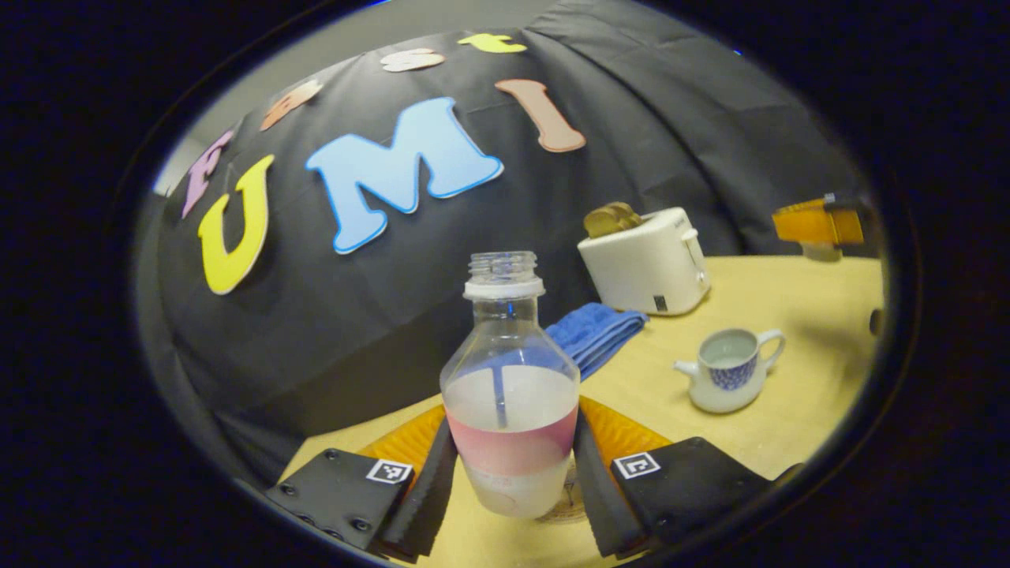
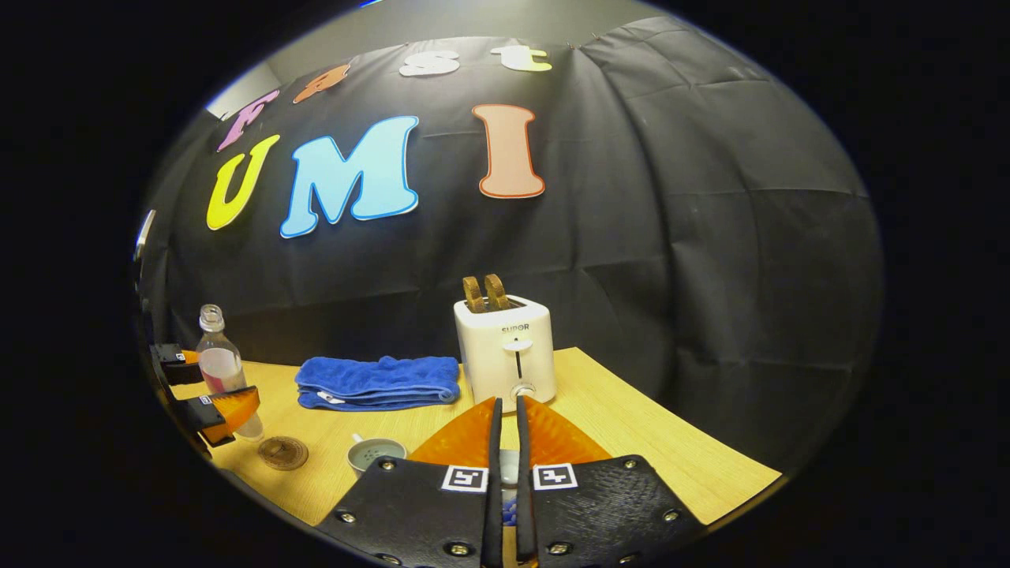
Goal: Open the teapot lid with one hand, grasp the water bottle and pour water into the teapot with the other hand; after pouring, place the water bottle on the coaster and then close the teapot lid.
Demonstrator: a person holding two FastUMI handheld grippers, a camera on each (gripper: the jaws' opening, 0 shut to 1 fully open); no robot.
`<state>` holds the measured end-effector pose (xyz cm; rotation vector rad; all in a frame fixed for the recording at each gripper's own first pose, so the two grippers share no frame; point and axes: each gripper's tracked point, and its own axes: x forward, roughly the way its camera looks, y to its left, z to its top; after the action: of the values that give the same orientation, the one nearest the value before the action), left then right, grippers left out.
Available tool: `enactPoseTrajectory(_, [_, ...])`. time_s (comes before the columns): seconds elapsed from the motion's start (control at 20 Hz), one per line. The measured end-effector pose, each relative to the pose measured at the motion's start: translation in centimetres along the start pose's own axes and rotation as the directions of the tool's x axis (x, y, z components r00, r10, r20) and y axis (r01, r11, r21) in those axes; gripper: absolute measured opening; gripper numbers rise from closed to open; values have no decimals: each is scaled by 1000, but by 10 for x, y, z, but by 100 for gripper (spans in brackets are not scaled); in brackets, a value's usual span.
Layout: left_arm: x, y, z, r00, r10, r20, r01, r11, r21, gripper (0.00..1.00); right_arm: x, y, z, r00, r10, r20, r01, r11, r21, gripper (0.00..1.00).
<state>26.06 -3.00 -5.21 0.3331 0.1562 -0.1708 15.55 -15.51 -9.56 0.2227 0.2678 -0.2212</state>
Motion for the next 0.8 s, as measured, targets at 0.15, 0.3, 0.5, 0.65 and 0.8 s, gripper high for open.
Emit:
enactPoseTrajectory(0.15, [-1,11,1,999,24,44,-16,986,-165,84,0,2,1,1000,5,3,-5,1000,-1,7])
enactPoseTrajectory(0.3, [1,13,-4,997,26,70,-8,968,-252,84,0,4,1,1000,9,6,-9,1000,-3,7])
enactPoseTrajectory(0.5, [9,5,-19,999,4,32,6,954,-298,84,0,5,1,1000,6,9,-6,1000,-16,7])
enactPoseTrajectory(0.65, [11,4,-26,1000,6,16,-1,956,-293,84,1,4,-1,1000,3,4,-3,1000,-14,7])
enactPoseTrajectory(0.8, [15,1,-31,1000,-8,-11,5,964,-264,84,3,4,-2,1000,1,1,-1,1000,-20,7])
